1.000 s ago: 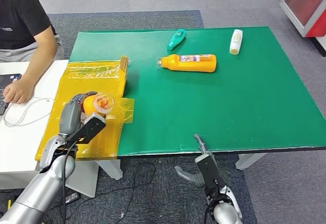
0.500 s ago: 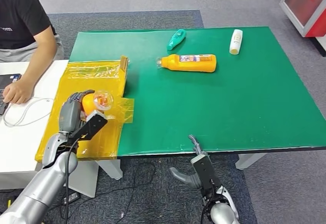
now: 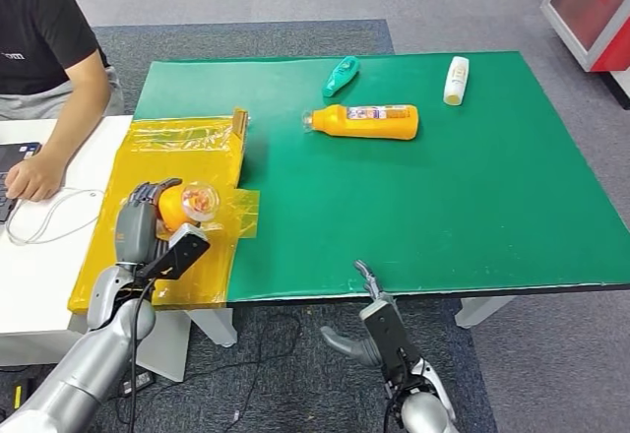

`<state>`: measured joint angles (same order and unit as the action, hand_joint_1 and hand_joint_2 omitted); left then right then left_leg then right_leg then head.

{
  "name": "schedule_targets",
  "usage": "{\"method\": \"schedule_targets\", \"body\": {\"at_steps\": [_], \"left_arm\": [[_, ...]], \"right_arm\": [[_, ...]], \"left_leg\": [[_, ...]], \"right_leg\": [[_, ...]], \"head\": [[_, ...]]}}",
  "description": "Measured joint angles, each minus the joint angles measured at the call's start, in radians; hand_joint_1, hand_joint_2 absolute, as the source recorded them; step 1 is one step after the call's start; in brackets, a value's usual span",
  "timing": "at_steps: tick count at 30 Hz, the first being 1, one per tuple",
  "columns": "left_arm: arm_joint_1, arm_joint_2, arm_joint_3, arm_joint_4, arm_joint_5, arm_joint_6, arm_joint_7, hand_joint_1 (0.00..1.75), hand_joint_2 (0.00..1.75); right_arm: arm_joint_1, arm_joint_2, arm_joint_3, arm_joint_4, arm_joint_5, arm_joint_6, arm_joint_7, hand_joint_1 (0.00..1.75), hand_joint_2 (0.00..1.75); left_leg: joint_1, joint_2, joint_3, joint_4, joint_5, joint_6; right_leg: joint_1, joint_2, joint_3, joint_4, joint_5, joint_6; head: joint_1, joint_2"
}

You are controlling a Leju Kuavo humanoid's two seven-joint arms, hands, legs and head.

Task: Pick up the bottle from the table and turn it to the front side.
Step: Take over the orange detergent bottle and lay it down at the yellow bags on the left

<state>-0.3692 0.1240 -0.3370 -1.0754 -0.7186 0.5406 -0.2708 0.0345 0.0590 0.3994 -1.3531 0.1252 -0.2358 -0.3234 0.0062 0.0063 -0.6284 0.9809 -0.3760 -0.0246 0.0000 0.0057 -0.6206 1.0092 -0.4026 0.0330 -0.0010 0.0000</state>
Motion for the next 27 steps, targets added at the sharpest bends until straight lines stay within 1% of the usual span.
{"method": "schedule_targets", "body": {"at_steps": [3, 10, 21, 27], "left_arm": [[0.000, -0.003, 0.002, 0.009, -0.012, 0.022, 0.002, 1.75, 1.75], [-0.001, -0.015, 0.008, 0.033, 0.002, 0.037, -0.010, 1.75, 1.75], [-0.017, -0.036, 0.032, 0.109, 0.064, 0.128, -0.121, 1.75, 1.75], [-0.025, -0.047, 0.065, 0.142, 0.066, 0.138, -0.172, 1.75, 1.75]], "right_arm": [[0.000, -0.001, 0.003, 0.000, 0.004, -0.007, 0.000, 0.00, 1.75], [-0.005, -0.003, 0.011, 0.002, 0.008, -0.007, -0.001, 0.00, 1.75], [-0.019, -0.008, 0.045, 0.014, 0.010, -0.002, -0.010, 0.00, 1.75], [-0.027, -0.009, 0.055, 0.029, 0.007, -0.004, -0.020, 0.00, 1.75]], "left_leg": [[0.000, 0.000, 0.000, 0.000, 0.000, 0.000], [0.000, 0.000, 0.000, 0.000, 0.000, 0.000], [0.000, 0.000, 0.000, 0.000, 0.000, 0.000], [0.000, 0.000, 0.000, 0.000, 0.000, 0.000]], "right_leg": [[0.000, 0.000, 0.000, 0.000, 0.000, 0.000], [0.000, 0.000, 0.000, 0.000, 0.000, 0.000], [0.000, 0.000, 0.000, 0.000, 0.000, 0.000], [0.000, 0.000, 0.000, 0.000, 0.000, 0.000]], "head": [[0.000, 0.000], [0.000, 0.000], [0.000, 0.000], [0.000, 0.000]]}}
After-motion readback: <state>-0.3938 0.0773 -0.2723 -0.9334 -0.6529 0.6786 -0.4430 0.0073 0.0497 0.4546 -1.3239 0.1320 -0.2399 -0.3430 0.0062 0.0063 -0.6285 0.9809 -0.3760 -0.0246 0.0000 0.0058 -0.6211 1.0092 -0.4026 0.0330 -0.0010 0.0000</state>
